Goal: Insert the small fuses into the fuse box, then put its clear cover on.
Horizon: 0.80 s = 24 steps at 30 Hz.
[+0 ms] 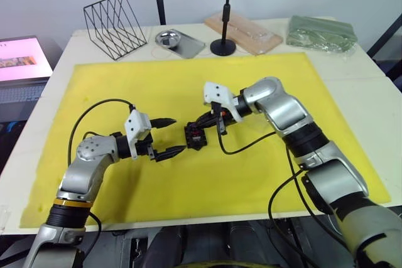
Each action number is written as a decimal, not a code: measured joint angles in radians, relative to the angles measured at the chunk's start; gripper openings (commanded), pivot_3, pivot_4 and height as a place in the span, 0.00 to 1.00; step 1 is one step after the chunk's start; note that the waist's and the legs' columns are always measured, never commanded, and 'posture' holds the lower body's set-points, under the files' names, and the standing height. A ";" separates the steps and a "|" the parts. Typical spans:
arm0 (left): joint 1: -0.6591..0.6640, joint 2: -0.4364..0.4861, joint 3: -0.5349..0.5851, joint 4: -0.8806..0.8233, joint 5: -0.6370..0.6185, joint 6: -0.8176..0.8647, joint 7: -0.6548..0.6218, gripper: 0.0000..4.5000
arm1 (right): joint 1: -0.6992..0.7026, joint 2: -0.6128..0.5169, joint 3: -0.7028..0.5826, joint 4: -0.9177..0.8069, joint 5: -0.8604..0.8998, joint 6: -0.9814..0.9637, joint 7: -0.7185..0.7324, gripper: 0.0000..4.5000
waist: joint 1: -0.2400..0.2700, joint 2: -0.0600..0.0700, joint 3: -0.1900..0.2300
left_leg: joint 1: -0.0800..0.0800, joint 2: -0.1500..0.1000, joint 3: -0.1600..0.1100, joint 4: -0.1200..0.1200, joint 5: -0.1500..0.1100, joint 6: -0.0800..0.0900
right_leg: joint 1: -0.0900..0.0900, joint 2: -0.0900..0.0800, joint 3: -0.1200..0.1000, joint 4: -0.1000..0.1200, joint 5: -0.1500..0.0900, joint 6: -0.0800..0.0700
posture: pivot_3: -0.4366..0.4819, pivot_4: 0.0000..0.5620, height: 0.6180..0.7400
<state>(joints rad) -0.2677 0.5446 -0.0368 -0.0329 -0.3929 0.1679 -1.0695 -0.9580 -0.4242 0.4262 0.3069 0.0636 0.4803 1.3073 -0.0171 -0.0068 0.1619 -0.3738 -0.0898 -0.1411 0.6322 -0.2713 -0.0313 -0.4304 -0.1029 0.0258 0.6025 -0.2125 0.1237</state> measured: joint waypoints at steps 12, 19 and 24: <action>0.000 0.000 0.000 -0.001 0.000 0.001 0.001 1.00 | -0.013 -0.040 0.000 -0.140 0.003 0.123 0.022 0.01 | 0.001 0.000 0.000 | 0.000 0.000 0.000 0.000 0.000 0.000 | 0.000 0.000 0.000 0.000 0.000 0.000 | 0.48 0.27 1.00; -0.001 0.005 0.000 -0.009 -0.003 0.002 -0.017 1.00 | -0.005 -0.144 -0.045 -0.256 0.071 0.266 0.030 0.01 | 0.005 0.000 0.000 | -0.001 0.000 0.000 0.000 0.000 0.001 | 0.000 0.000 0.000 0.000 0.000 0.000 | 0.48 0.27 1.00; -0.011 0.006 0.000 -0.008 -0.003 0.002 -0.030 1.00 | 0.004 -0.154 -0.049 -0.263 0.097 0.318 0.009 0.01 | 0.000 0.000 0.000 | 0.000 0.000 0.000 0.000 -0.001 0.002 | -0.001 0.000 0.000 0.001 0.000 0.000 | 0.48 0.27 1.00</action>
<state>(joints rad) -0.2785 0.5503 -0.0370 -0.0406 -0.3961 0.1695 -1.0996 -0.9539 -0.5779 0.3770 0.0438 0.1610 0.7980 1.3159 -0.0172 -0.0068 0.1619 -0.3742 -0.0897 -0.1409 0.6319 -0.2725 -0.0293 -0.4312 -0.1030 0.0257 0.6030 -0.2125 0.1237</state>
